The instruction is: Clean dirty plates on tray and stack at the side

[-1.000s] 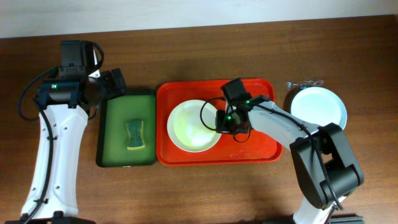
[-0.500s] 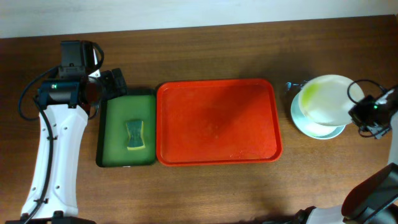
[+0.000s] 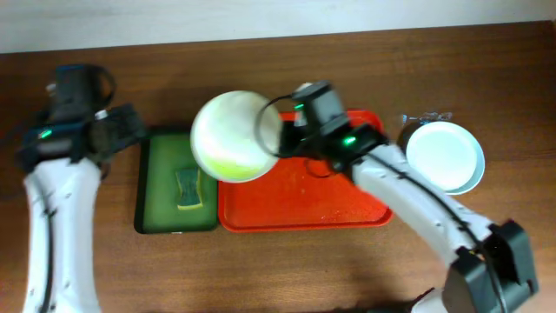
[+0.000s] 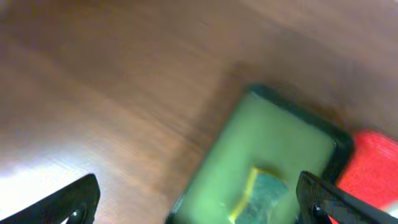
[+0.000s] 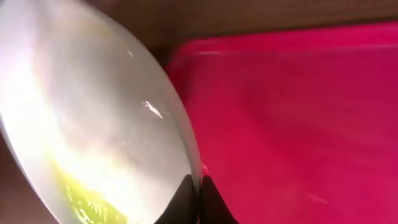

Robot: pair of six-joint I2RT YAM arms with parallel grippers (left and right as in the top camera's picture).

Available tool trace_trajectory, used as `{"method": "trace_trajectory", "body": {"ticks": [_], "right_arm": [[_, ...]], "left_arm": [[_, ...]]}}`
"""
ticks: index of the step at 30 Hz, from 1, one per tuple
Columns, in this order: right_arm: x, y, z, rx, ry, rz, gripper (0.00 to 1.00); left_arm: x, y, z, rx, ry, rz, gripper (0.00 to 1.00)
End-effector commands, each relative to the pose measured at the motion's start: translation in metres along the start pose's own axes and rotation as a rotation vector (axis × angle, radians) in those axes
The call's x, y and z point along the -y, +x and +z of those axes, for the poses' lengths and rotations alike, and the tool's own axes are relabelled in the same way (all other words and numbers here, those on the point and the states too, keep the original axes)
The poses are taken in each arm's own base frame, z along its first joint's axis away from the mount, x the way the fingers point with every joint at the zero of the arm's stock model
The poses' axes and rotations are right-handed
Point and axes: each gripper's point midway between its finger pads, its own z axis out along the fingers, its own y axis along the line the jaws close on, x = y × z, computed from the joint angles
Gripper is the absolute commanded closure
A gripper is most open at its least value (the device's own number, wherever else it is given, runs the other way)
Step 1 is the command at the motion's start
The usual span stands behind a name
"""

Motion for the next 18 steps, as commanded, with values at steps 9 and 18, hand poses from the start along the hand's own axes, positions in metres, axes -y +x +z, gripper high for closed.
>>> {"method": "trace_trajectory", "body": {"ticks": [9, 18], "right_arm": [[-0.099, -0.018, 0.019, 0.543, 0.400, -0.678, 0.96], [-0.180, -0.053, -0.041, 0.758, 0.431, -1.015, 0.96]], "left_arm": [[-0.055, 0.034, -0.080, 0.022, 0.017, -0.179, 0.01], [-0.055, 0.033, -0.080, 0.023, 0.014, -0.179, 0.01]]}}
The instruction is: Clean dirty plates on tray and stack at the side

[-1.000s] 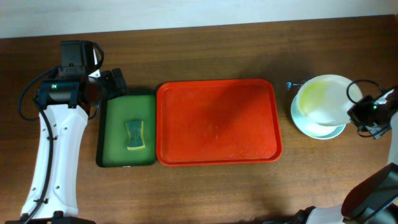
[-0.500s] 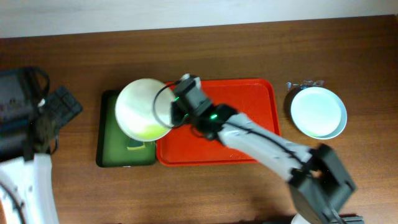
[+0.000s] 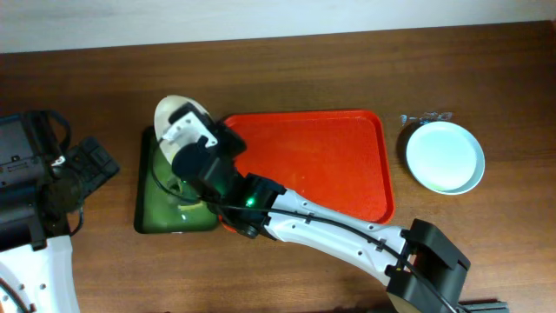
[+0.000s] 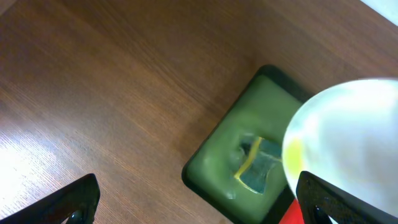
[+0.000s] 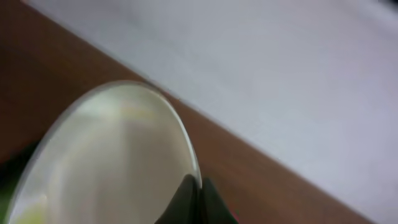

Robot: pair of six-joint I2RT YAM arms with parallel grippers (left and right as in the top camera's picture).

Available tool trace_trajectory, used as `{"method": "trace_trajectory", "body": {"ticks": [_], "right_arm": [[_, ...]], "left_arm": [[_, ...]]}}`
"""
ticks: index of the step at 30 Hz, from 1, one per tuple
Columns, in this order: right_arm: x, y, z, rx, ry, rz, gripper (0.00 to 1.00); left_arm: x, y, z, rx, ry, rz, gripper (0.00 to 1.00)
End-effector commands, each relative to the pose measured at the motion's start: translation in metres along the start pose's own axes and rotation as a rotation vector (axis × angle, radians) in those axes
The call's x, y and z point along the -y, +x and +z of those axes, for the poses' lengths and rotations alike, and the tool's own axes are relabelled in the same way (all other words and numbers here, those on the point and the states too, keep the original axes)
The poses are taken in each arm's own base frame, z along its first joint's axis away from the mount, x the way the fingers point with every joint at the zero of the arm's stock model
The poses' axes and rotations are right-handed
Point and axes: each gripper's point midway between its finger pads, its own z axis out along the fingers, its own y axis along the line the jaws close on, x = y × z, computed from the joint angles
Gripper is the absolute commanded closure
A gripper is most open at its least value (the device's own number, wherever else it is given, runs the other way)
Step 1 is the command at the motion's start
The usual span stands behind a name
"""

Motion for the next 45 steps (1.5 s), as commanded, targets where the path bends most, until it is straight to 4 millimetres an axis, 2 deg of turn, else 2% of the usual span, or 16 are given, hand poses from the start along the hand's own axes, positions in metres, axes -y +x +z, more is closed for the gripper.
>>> {"method": "trace_trajectory", "body": {"ticks": [1, 4, 6, 8, 9, 10, 14, 18, 21, 24, 30, 35, 36, 38, 43, 45], "right_arm": [[0.017, -0.044, -0.012, 0.123, 0.062, -0.148, 0.96], [0.021, -0.044, -0.012, 0.115, 0.087, -0.176, 0.96], [0.024, -0.028, -0.006, 0.066, 0.076, 0.003, 0.96], [0.030, 0.038, 0.014, -0.159, 0.015, 0.286, 0.79], [0.029, 0.070, 0.023, -0.291, -0.086, 0.390, 0.55], [0.033, 0.093, 0.030, -0.393, -0.166, 0.484, 0.44], [0.045, 0.153, 0.038, -0.697, -0.474, 0.812, 0.34], [-0.013, 0.205, 0.046, -0.859, -0.616, 0.830, 0.31], [-0.029, 0.204, 0.043, -0.853, -0.635, 0.794, 0.32], [-0.021, 0.224, 0.038, -0.919, -0.544, 0.758, 0.96], [0.051, 0.167, 0.029, -0.785, -0.504, 0.803, 0.96], [0.111, 0.217, 0.006, -0.977, -0.371, 0.863, 0.96], [0.115, 0.225, -0.001, -1.004, -0.405, 0.834, 0.61], [0.106, 0.231, -0.005, -1.022, -0.419, 0.803, 0.41], [0.026, 0.254, 0.039, -0.925, -0.465, 0.663, 0.43], [0.015, 0.264, 0.050, -0.905, -0.408, 0.601, 0.43]], "left_arm": [[0.000, -0.001, -0.002, 0.006, 0.007, -0.018, 0.01], [0.000, -0.001, -0.002, 0.008, 0.009, -0.018, 0.01], [0.000, -0.001, -0.002, 0.008, 0.009, -0.018, 0.01], [0.000, -0.001, -0.002, 0.008, 0.009, -0.018, 0.01], [0.001, -0.001, -0.002, 0.006, 0.015, -0.018, 0.01], [0.005, 0.001, -0.002, -0.003, 0.036, -0.018, 0.01], [0.006, 0.000, -0.002, -0.003, 0.045, -0.019, 0.01], [0.006, 0.001, -0.002, -0.003, 0.045, -0.019, 0.01], [0.006, 0.000, -0.002, -0.003, 0.045, -0.019, 0.01], [0.006, 0.000, -0.002, -0.003, 0.045, -0.019, 0.01], [0.025, 0.008, 0.009, -0.078, 0.120, -0.019, 0.01], [0.105, 0.044, 0.069, -0.294, 0.267, 0.340, 0.01], [0.121, 0.057, 0.093, -0.355, 0.260, 0.384, 0.01], [0.132, 0.071, 0.125, -0.426, 0.238, 0.408, 0.01], [0.133, 0.079, 0.150, -0.470, 0.206, 0.413, 0.01], [0.134, 0.080, 0.151, -0.472, 0.205, 0.414, 0.01]]}}
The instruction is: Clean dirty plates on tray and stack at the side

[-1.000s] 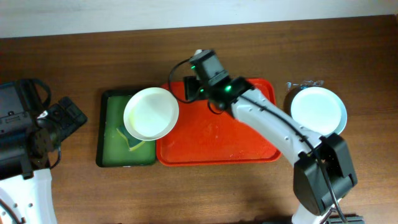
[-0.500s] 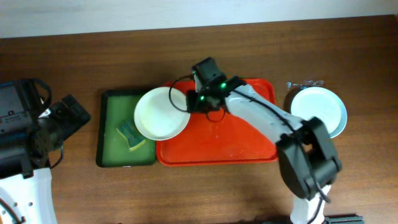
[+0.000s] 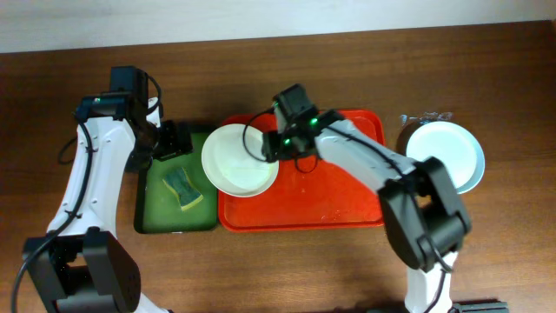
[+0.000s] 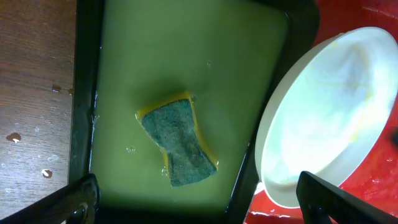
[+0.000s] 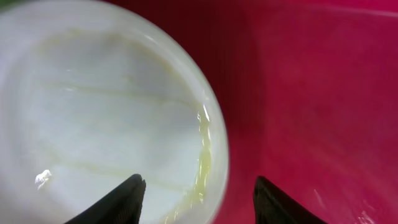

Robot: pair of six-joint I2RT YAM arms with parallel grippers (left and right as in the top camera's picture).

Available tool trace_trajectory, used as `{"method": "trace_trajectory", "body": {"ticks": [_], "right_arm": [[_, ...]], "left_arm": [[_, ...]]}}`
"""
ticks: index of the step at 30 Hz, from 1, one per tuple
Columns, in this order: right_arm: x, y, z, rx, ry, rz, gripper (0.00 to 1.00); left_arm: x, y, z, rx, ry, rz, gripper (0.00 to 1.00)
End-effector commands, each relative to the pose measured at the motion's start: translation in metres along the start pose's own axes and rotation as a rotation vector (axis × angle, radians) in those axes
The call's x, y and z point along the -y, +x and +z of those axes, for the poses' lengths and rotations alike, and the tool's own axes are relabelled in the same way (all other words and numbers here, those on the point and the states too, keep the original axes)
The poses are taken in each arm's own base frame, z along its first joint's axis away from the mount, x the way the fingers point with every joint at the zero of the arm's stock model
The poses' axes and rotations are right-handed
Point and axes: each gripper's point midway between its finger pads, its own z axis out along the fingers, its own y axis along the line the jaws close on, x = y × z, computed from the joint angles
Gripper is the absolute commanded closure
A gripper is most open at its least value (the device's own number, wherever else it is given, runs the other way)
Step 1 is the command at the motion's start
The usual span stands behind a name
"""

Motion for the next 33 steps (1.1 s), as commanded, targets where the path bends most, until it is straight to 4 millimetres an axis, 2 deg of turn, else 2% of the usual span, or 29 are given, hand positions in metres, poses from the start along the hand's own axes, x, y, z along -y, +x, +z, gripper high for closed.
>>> {"method": "trace_trajectory", "body": {"ticks": [1, 3, 5, 6, 7, 8, 10, 11, 14, 15, 16, 18, 19, 20, 22, 23, 25, 26, 29, 31, 33], "right_arm": [[0.010, 0.005, 0.015, 0.015, 0.110, -0.031, 0.43], [0.017, 0.009, 0.021, 0.022, 0.134, -0.032, 0.46], [0.019, 0.017, 0.031, 0.003, 0.128, -0.020, 0.64], [0.020, 0.016, 0.031, 0.005, 0.132, -0.021, 0.70], [0.022, 0.016, 0.030, 0.004, 0.136, -0.017, 0.86], [0.031, 0.016, 0.029, 0.007, 0.182, -0.015, 0.96], [0.063, 0.019, 0.017, 0.013, 0.372, -0.017, 0.96], [0.075, 0.021, 0.004, 0.013, 0.454, -0.022, 0.96], [0.095, 0.028, -0.018, -0.020, 0.541, -0.006, 0.96], [0.102, 0.033, -0.020, -0.048, 0.544, 0.010, 0.84], [0.097, 0.042, -0.015, -0.109, 0.435, 0.059, 0.56], [0.084, 0.047, -0.011, -0.161, 0.271, 0.122, 0.51], [0.081, 0.048, -0.011, -0.175, 0.220, 0.144, 0.54], [0.081, 0.048, -0.010, -0.177, 0.217, 0.147, 0.65], [0.081, 0.054, -0.007, -0.200, 0.224, 0.146, 0.96], [0.085, 0.056, -0.008, -0.207, 0.237, 0.148, 0.96], [0.097, 0.042, -0.036, -0.159, 0.238, 0.191, 0.96], [0.112, 0.029, -0.075, -0.096, 0.233, 0.253, 0.96], [0.148, 0.021, -0.153, -0.002, 0.170, 0.337, 0.96], [0.202, 0.033, -0.202, 0.056, 0.219, 0.472, 0.96], [0.287, 0.068, -0.244, 0.102, 0.298, 0.712, 0.96]], "left_arm": [[0.000, -0.002, -0.001, 0.008, 0.002, 0.019, 0.01], [0.000, -0.002, -0.001, 0.009, 0.002, 0.019, 0.01], [0.000, -0.002, -0.001, 0.009, 0.002, 0.019, 0.01], [0.000, -0.002, -0.001, 0.009, 0.002, 0.019, 0.01], [0.000, -0.002, -0.001, 0.009, 0.002, 0.019, 0.01], [0.000, -0.002, -0.001, 0.009, 0.002, 0.019, 0.01], [0.000, -0.002, -0.001, 0.009, 0.002, 0.019, 0.01], [0.000, -0.002, -0.001, 0.009, 0.002, 0.019, 0.01], [0.000, -0.002, -0.001, 0.009, 0.002, 0.019, 0.01], [0.000, -0.003, -0.001, 0.010, 0.002, 0.020, 0.01], [0.003, -0.006, 0.001, 0.022, 0.009, 0.066, 0.01], [0.011, -0.007, 0.006, 0.025, 0.013, 0.116, 0.01], [0.017, -0.007, 0.011, 0.017, 0.014, 0.148, 0.01], [0.021, -0.005, 0.015, 0.006, 0.014, 0.165, 0.01], [0.024, -0.005, 0.018, 0.001, 0.014, 0.171, 0.01], [0.023, -0.005, 0.018, 0.001, 0.014, 0.171, 0.01], [0.024, -0.005, 0.018, 0.000, 0.014, 0.171, 0.01], [0.024, -0.005, 0.018, 0.000, 0.014, 0.171, 0.01], [0.024, -0.005, 0.018, 0.001, 0.015, 0.171, 0.01], [0.024, -0.005, 0.018, 0.000, 0.014, 0.171, 0.01], [0.024, -0.005, 0.018, 0.001, 0.014, 0.171, 0.01]]}}
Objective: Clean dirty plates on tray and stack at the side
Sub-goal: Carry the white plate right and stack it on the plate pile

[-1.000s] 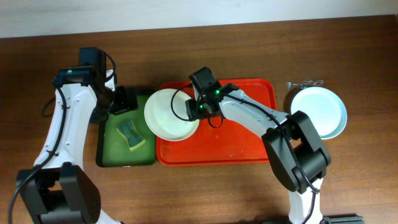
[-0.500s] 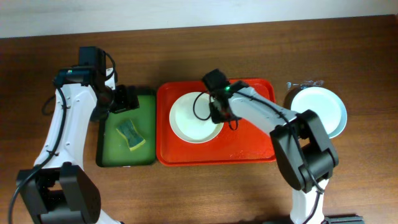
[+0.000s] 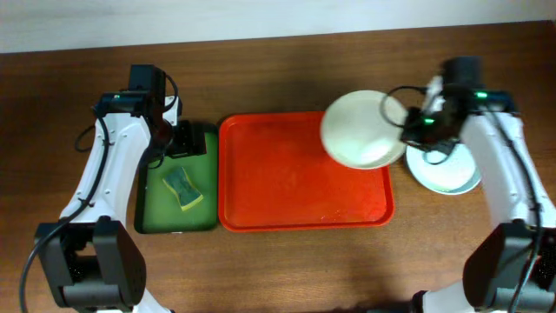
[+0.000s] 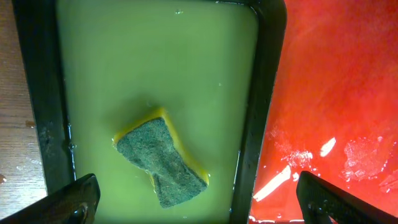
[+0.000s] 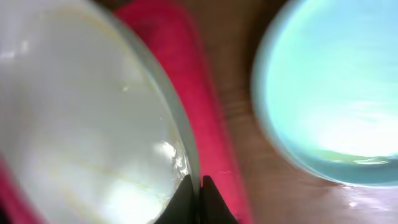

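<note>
A white plate [image 3: 363,129] hangs over the right end of the red tray [image 3: 287,183], streaked with faint yellow, and my right gripper [image 3: 415,122] is shut on its rim. In the right wrist view the plate [image 5: 81,118] fills the left, pinched at its rim by the fingertips [image 5: 200,199]. A pale blue plate [image 3: 452,165] lies on the table right of the tray, also seen as the pale blue plate [image 5: 329,87]. My left gripper [image 4: 199,199] is open above the green basin [image 4: 155,62], over the sponge [image 4: 160,160].
The green basin of soapy water [image 3: 155,209] sits left of the tray, sponge [image 3: 182,188] inside. A small clear item [image 3: 426,116] lies behind the blue plate. The tray's surface [image 4: 323,93] is wet. Wood table [image 3: 287,269] extends in front.
The white plate was at the tray's left end with my right gripper open beside it. Now my right gripper is shut on its rim at the tray's right end, near the blue plate.
My right gripper held the white plate above the tray's left end, then over the green basin. Later the plate lay at the tray's left edge, released, with my left gripper over the sponge. Now the right gripper holds it again at the right end.
</note>
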Robot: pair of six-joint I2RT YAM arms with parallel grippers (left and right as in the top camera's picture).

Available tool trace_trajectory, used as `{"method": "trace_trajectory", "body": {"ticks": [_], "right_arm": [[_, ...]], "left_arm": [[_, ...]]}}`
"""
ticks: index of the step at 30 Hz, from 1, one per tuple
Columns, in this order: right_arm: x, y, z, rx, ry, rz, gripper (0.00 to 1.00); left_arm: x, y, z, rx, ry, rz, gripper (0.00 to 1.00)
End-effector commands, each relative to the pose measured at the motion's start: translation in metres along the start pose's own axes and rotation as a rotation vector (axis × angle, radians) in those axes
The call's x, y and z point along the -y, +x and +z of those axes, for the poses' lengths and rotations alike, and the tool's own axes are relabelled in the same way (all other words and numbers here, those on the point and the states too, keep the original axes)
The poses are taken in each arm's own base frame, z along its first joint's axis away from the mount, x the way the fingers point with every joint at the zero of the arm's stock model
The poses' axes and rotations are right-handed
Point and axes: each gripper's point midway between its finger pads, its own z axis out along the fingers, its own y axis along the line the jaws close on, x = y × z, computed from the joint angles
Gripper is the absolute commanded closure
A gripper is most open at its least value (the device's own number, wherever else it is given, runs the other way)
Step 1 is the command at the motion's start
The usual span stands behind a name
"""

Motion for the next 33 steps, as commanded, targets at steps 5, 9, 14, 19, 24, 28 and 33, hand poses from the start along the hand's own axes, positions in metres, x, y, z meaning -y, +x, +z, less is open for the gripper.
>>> {"method": "trace_trajectory", "body": {"ticks": [5, 9, 14, 19, 24, 28, 33], "right_arm": [[0.203, 0.006, -0.033, 0.032, 0.201, 0.503, 0.96], [0.204, 0.008, -0.012, -0.024, 0.200, 0.498, 0.96], [0.182, 0.002, 0.001, -0.045, 0.188, 0.430, 0.32], [0.173, 0.005, 0.003, -0.067, 0.191, 0.403, 0.16], [0.181, 0.006, 0.002, -0.072, 0.347, 0.328, 0.16], [0.099, 0.002, 0.028, -0.130, -0.111, 0.082, 0.18], [-0.001, 0.033, 0.051, -0.237, -0.118, -0.313, 0.01]], "left_arm": [[0.000, 0.000, 0.002, -0.003, 0.004, 0.014, 0.01], [0.000, 0.000, 0.002, -0.003, 0.004, 0.014, 0.01], [0.000, 0.000, 0.002, -0.004, 0.004, 0.014, 0.01], [0.000, 0.000, 0.002, -0.003, 0.004, 0.014, 0.01], [0.000, 0.000, 0.002, -0.004, 0.004, 0.015, 0.01], [0.000, 0.000, 0.002, -0.003, 0.004, 0.014, 0.01], [0.000, 0.000, 0.002, -0.004, 0.004, 0.014, 0.01]]}}
